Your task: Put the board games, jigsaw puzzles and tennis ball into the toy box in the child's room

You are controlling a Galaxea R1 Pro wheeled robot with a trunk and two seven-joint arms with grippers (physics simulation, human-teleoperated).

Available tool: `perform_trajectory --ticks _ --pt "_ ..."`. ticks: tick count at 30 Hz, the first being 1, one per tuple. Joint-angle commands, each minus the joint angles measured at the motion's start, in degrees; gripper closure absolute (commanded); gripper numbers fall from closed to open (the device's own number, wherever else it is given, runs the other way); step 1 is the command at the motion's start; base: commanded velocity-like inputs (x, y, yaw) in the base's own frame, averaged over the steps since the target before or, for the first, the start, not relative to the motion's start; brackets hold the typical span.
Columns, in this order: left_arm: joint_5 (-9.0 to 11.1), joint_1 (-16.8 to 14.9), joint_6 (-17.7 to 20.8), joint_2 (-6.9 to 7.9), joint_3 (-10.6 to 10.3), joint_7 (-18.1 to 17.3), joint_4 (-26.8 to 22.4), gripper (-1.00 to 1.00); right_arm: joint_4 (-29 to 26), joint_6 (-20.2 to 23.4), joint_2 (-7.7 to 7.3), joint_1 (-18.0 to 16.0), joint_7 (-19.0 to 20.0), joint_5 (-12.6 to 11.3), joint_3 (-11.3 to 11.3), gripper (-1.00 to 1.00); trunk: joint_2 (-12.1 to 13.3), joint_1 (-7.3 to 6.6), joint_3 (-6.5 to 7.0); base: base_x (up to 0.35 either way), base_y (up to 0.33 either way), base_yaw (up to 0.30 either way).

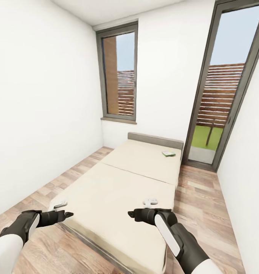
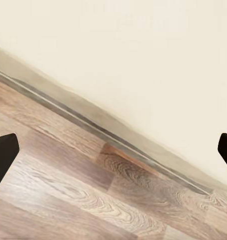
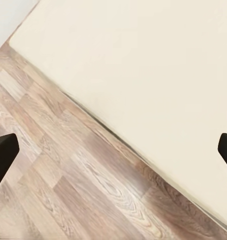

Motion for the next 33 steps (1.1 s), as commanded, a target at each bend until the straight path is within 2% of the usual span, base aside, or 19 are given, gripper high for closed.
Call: perform_trajectory --ticks 1,11,33 --pt "-0.55 -0.03 0.31 -0.05 0.49 -0.43 -0.07 -1.00 -0.05 0.13 -0.02 -0.02 -0.53 -0.58 0.11 -1.00 -0.05 0.02 -0.09 0.000 -0.010 0.220" --pt "-0.51 -0.03 0.31 -0.05 0.49 -0.43 -0.07 -1.00 -0.03 0.10 -0.04 -0.02 -0.53 -0.48 0.24 -1.00 -0.05 0.02 -0.56 0.000 -0.102 0.242" --pt "-0.51 -0.03 0.31 -0.05 0.49 -0.43 -0.07 -1.00 -0.03 0.10 -0.09 -0.02 -0.53 -0.39 0.39 -1.00 -0.05 0.02 -0.62 0.000 -0.042 0.278"
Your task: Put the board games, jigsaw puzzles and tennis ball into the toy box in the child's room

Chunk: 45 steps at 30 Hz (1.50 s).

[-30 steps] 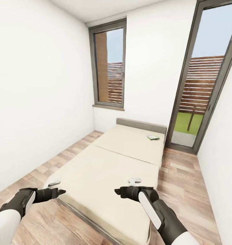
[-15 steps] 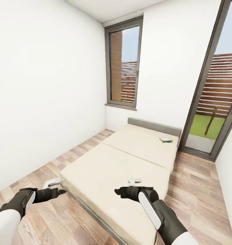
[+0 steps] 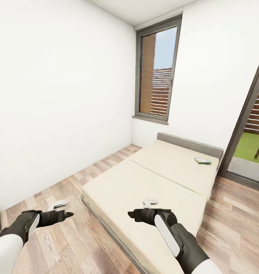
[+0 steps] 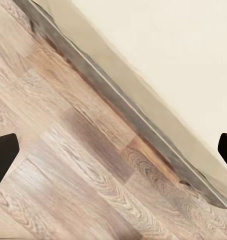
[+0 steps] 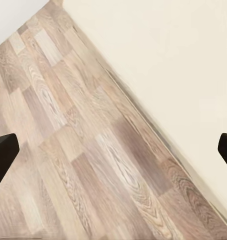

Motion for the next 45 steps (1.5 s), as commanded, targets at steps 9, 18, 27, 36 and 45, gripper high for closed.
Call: perform_trajectory --ticks 9,18,27,36,45 --pt "-0.56 -0.05 0.34 -0.06 0.48 -0.44 -0.08 -1.00 -0.06 0.13 -0.02 -0.03 -0.52 -0.56 0.11 -1.00 -0.08 0.03 -0.07 0.000 -0.242 0.282" --pt "-0.56 -0.05 0.33 -0.06 0.51 -0.46 -0.08 -1.00 -0.06 0.08 0.00 -0.03 -0.50 -0.54 0.11 -1.00 -0.08 0.03 -0.07 0.000 -0.175 0.282" --pt "-0.56 -0.05 0.33 -0.06 0.57 -0.48 -0.08 -1.00 -0.06 -0.60 -0.01 -0.03 -0.49 -0.57 0.11 -1.00 -0.08 0.03 -0.07 0.000 -0.121 0.282" --pt "-0.56 -0.05 0.33 -0.06 0.56 -0.43 -0.08 -1.00 0.21 -1.83 0.00 -0.03 -0.46 -0.67 0.23 -1.00 -0.08 0.03 -0.07 0.000 -0.045 0.282" --pt "-0.56 -0.05 0.33 -0.06 0.55 -0.43 -0.08 -1.00 0.28 -1.95 -0.02 -0.03 -0.45 -0.67 0.28 -1.00 -0.08 0.03 -0.07 -0.004 -0.040 0.282"
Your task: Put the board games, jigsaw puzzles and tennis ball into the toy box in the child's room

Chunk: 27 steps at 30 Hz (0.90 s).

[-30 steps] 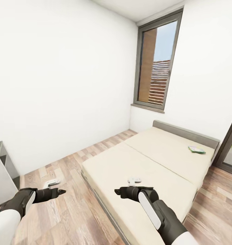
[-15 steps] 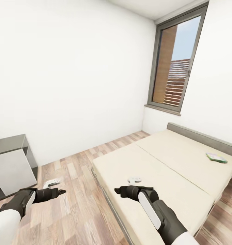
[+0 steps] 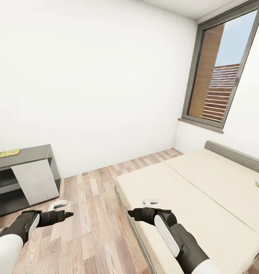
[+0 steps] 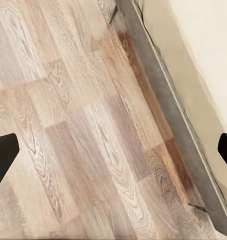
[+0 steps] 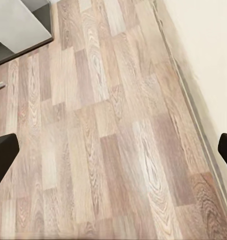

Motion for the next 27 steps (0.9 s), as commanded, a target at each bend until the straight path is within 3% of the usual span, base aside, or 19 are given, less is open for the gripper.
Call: perform_trajectory --ticks 1,8,18,27 --pt "-0.56 -0.05 0.33 -0.06 0.49 -0.43 -0.07 -1.00 -0.06 0.15 -0.01 -0.03 -0.53 -0.59 0.08 -1.00 -0.08 0.03 -0.07 -0.035 -0.094 0.282" --pt "-0.56 -0.05 0.35 -0.06 0.51 -0.50 -0.07 -1.00 -0.06 0.10 -0.03 -0.03 -0.52 -0.59 0.00 -1.00 -0.08 0.03 -0.07 -0.015 -0.038 0.258" --pt "-0.57 -0.05 0.36 -0.06 0.45 -0.52 -0.07 -1.00 -0.06 0.04 -0.04 -0.03 -0.51 -0.62 -0.09 -1.00 -0.08 0.03 -0.06 -0.013 -0.004 0.069" --pt "-0.56 -0.05 0.37 -0.06 0.47 -0.52 -0.07 -1.00 -0.06 0.05 -0.04 -0.03 -0.51 -0.60 -0.09 -1.00 -0.08 0.03 0.05 -0.046 -0.012 0.228"
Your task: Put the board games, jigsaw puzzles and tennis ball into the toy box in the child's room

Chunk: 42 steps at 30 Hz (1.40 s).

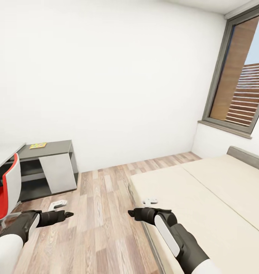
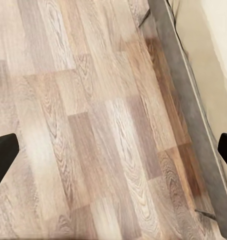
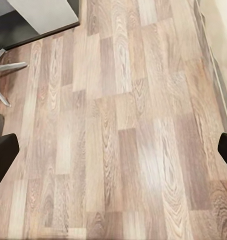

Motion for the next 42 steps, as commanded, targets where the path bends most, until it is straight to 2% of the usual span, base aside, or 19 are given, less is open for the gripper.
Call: perform_trajectory --ticks 1,10,21,33,42 --pt "-0.57 -0.04 0.31 -0.05 0.49 -0.43 -0.07 -1.00 -0.06 0.16 -0.02 -0.03 -0.51 -0.60 0.08 -1.00 -0.07 0.03 -0.05 -0.012 -0.005 0.210" --pt "-0.57 -0.04 0.32 -0.05 0.51 -0.43 -0.07 -1.00 -0.06 0.15 -0.02 -0.03 -0.51 -0.59 0.08 -1.00 -0.07 0.03 -0.04 -0.033 -0.036 0.083" --pt "-0.58 -0.04 0.34 -0.05 0.51 -0.43 -0.07 -1.00 -0.06 0.16 -0.01 -0.03 -0.51 -0.59 0.08 -1.00 -0.07 0.03 -0.04 -0.031 -0.052 0.247" --pt "-0.57 -0.04 0.34 -0.08 0.51 -0.43 -0.07 -1.00 -0.06 0.11 -0.02 -0.03 -0.51 -0.59 0.08 -1.00 -0.07 0.03 -0.03 -0.002 -0.053 0.089" --pt "-0.59 -0.04 0.36 -0.08 0.51 -0.43 -0.07 -1.00 -0.06 0.09 -0.02 -0.03 -0.51 -0.59 0.09 -1.00 -0.07 0.03 -0.03 0.000 -0.011 0.240"
